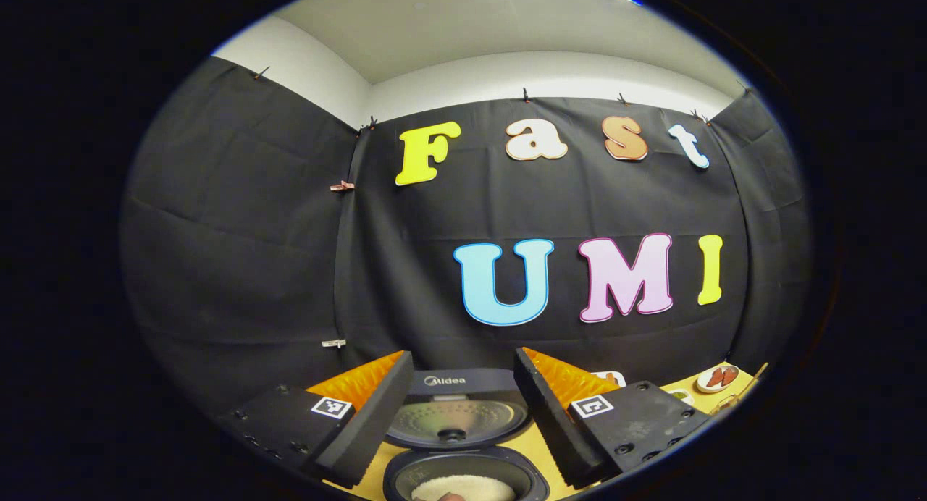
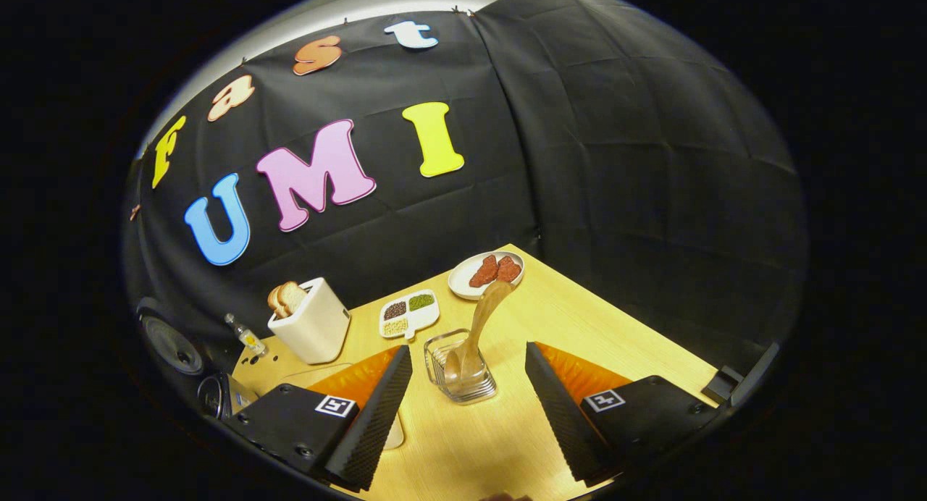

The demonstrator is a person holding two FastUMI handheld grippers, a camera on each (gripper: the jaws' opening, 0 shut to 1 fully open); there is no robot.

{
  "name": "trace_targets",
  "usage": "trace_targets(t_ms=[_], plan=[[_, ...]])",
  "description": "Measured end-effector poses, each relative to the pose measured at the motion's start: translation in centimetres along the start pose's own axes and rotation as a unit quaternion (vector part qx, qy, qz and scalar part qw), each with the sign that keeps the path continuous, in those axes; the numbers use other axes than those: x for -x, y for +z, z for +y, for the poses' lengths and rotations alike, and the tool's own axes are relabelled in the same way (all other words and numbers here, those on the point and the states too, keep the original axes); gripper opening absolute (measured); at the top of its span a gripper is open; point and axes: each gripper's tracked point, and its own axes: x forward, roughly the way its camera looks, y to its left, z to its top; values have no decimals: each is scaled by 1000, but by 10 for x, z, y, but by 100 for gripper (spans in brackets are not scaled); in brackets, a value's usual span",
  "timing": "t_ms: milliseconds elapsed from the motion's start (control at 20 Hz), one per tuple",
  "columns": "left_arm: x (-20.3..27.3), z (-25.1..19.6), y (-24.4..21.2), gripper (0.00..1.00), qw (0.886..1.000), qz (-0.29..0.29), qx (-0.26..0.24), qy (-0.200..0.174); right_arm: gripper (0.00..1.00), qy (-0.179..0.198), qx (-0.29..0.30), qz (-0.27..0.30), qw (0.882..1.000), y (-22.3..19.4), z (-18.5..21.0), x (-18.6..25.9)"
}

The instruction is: Close the left gripper, press the button to open the rice cooker; take a wooden spoon from the chopstick holder with the right hand, scoop a spoonful of rice and pour it into the rice cooker, then put the wooden spoon back into the chopstick holder.

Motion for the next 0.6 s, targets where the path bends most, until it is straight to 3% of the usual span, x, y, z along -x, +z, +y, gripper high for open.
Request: trace_targets(t_ms=[350, 600], plan=[[-62, 8, -34, 94, 1000, 16, 5, -7, 98, 28, 62, -22, 997, -6, 40, 67], [-63, 8, -53, 97, 998, 62, -26, -4, 98, 59, 84, -19, 995, -15, 67, 89]])
